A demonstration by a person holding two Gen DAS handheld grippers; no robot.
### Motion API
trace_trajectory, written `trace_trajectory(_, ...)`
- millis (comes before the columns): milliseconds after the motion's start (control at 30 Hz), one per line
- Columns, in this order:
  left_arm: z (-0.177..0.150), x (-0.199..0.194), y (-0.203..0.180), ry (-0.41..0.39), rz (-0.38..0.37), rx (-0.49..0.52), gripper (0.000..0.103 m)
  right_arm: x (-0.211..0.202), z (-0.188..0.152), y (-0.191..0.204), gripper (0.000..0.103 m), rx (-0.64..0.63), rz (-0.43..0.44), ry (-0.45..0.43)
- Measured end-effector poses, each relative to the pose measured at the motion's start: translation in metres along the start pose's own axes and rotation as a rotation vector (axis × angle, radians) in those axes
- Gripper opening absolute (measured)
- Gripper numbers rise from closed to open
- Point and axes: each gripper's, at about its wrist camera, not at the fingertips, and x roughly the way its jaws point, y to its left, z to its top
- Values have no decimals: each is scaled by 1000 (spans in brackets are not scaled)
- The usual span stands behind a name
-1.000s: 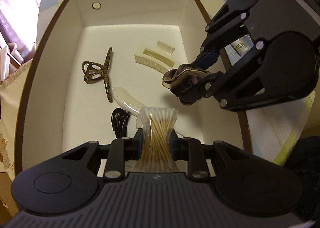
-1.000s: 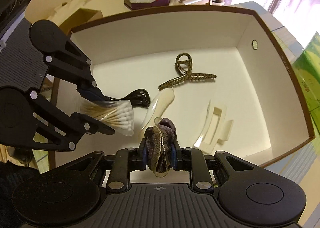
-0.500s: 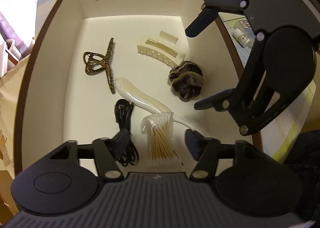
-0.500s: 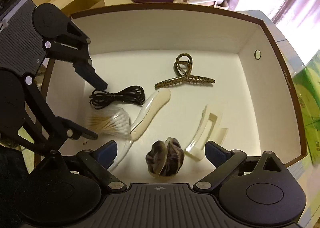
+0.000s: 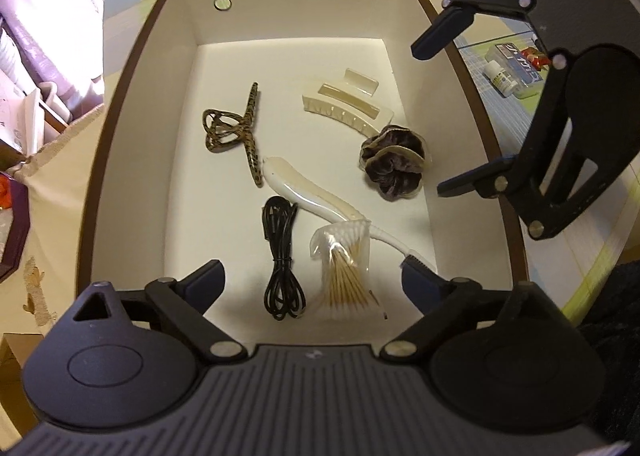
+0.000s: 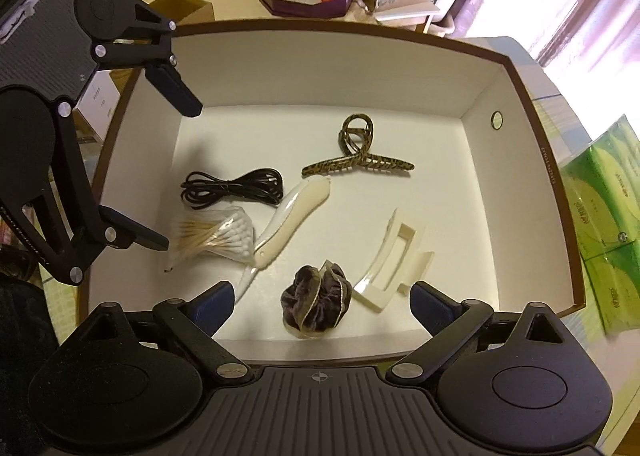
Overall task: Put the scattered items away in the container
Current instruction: 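Open both tools to drop the swab bag and scrunchie into the box, then withdraw both open tools from the box toward the remaining items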
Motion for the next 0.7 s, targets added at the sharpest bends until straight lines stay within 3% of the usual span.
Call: trace_trajectory(700,-3,-30,-22,-40,92,23,98,-31,-15,13,99,10,-4,-85)
